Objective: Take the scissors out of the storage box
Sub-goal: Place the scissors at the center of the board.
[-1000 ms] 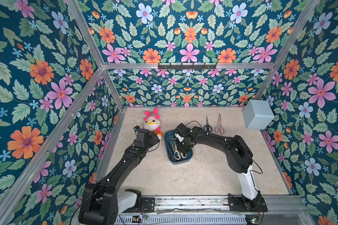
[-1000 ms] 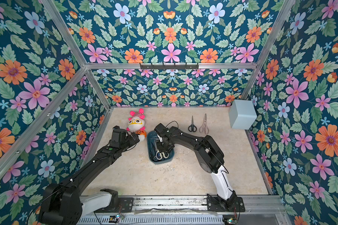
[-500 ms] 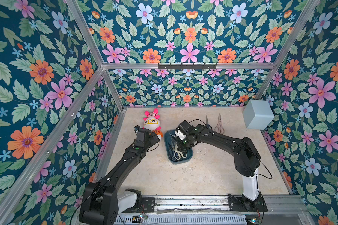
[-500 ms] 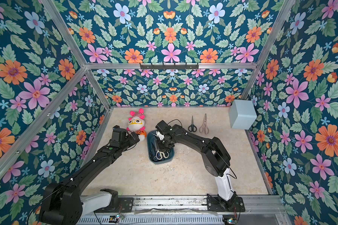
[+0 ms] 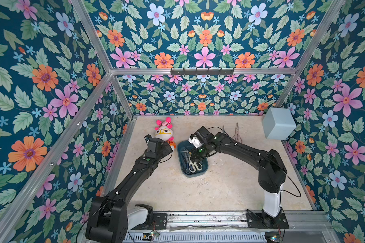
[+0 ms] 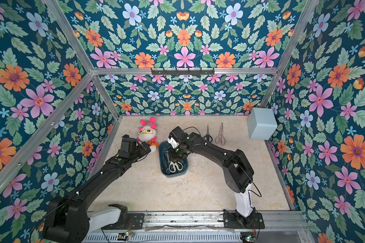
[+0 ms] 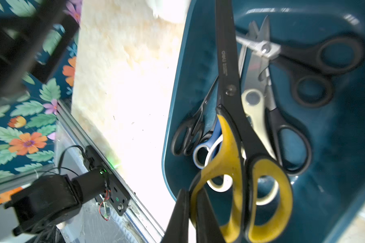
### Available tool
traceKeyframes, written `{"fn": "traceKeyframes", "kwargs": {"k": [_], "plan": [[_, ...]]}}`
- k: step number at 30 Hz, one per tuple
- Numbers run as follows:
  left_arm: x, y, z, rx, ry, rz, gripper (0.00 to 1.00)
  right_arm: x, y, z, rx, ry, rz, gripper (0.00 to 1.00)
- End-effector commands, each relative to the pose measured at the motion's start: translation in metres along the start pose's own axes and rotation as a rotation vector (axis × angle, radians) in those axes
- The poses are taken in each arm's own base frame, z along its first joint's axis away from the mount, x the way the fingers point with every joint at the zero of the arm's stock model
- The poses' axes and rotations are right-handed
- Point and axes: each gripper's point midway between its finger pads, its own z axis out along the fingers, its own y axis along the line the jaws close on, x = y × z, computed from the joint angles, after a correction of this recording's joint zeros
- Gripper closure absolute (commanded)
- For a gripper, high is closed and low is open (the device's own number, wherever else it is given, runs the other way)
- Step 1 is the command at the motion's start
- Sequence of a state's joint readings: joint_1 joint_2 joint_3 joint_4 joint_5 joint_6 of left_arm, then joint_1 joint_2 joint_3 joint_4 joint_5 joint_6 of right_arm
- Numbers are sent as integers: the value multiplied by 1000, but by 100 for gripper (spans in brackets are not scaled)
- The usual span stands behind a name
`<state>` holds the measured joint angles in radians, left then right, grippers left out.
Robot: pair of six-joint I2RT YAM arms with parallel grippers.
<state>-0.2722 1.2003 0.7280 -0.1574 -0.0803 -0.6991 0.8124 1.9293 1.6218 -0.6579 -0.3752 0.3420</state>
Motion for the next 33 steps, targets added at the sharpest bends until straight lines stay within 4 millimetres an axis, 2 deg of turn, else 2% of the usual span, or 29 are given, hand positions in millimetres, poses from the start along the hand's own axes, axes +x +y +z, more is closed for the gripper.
{"fn": "traceKeyframes", "kwargs": {"k": [1, 6, 10, 14, 20, 25, 29, 33], "plan": [[-2, 0, 0, -7, -2, 11, 1, -25, -13, -17, 7, -94, 83, 100], [-1, 0, 1, -4, 1, 8, 1, -68, -46, -44, 61, -259, 166, 100], [0, -1, 2, 0, 8, 8, 1, -98, -82, -55, 158, -346, 230, 100], [3, 0, 2, 1, 15, 10, 1, -122, -114, -52, 234, -392, 279, 100], [7, 2, 1, 6, 22, 10, 1, -152, -140, -37, 327, -432, 300, 100], [10, 3, 0, 11, 28, 14, 1, -161, -163, -24, 406, -427, 324, 100], [15, 5, 0, 12, 40, 14, 1, -157, -181, -10, 418, -396, 372, 100], [17, 6, 2, 10, 45, 13, 1, -154, -187, 6, 369, -376, 388, 100]]}}
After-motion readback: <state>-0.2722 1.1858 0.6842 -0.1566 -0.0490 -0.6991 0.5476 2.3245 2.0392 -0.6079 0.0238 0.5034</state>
